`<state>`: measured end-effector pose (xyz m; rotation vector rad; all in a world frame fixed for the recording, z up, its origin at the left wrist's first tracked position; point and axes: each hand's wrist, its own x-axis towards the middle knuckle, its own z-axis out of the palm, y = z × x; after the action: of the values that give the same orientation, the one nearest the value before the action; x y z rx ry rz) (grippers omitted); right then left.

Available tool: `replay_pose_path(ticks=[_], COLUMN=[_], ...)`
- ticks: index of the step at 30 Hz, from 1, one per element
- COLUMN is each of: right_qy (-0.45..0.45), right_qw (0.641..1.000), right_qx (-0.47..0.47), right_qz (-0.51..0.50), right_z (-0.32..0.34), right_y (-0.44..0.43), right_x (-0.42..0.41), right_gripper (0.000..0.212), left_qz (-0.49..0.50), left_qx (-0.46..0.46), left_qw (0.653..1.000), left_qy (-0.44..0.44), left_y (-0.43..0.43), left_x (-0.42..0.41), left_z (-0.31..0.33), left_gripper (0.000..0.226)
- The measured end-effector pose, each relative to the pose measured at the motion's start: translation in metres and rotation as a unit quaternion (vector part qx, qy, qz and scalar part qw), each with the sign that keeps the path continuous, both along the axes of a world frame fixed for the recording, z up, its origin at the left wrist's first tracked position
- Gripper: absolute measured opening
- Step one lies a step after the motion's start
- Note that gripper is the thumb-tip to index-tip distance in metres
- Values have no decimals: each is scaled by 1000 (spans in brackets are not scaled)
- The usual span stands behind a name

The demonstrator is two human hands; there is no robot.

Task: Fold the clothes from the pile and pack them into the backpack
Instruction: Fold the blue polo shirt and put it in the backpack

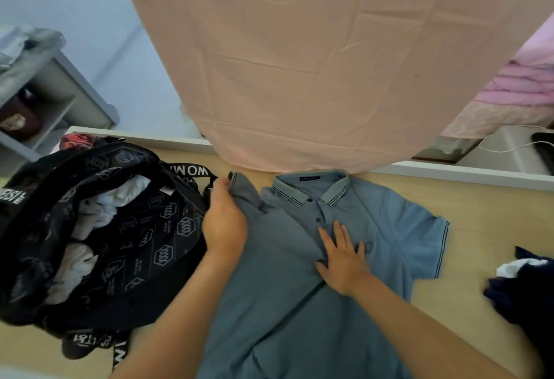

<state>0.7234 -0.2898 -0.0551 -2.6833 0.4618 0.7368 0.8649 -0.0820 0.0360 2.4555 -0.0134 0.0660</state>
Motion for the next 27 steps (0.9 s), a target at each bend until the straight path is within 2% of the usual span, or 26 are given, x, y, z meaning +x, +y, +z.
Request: replay_pose_path(ticks=[2,5,7,9,11,13,14,16,18,20,22,23,25,27], right_qy=[-26,-77,-107,-134,-136,-96,-65,-24,-41,-79,-125,-141,-117,-43], right_qw=[999,995,994,991,990,994,998,1000,998,997,992,989,990,989], right_qx=[21,61,36,-9,-45,-41,-23,19,39,25,19,26,46,41], right_qz=[-10,-15,-7,-2,-4,-5,-1,5,-3,2,21,30,69,132], right_z=[2,11,16,19,19,15,12,7,7,12,21,24,30,28], right_y=[1,8,13,19,22,19,15,6,0,1,8,12,21,29], right_x=[3,9,5,-6,-24,-48,-61,-85,-107,-125,-142,-151,-168,-184], right_gripper=[90,94,90,84,76,75,79,87,89,91,86,77,64,71], left_qz=[-9,-9,-91,-253,-357,-356,-341,-320,-321,-324,-353,-373,-408,-455], left_qx=[93,187,223,234,294,336,346,355,351,290,222,186,138,183], left_qw=[993,973,959,935,884,837,823,827,849,889,907,909,898,862], left_qy=[-75,-132,-150,-80,67,244,293,295,230,144,53,32,83,128], left_y=[17,32,29,17,10,18,26,40,48,53,59,64,80,100], left_x=[19,31,19,-6,-39,-63,-71,-80,-90,-104,-118,-126,-142,-160], left_z=[15,18,13,1,-26,-54,-65,-74,-74,-72,-71,-71,-73,-79], left_gripper=[43,44,51,51,41,60,70,75,71,62,47,43,52,69])
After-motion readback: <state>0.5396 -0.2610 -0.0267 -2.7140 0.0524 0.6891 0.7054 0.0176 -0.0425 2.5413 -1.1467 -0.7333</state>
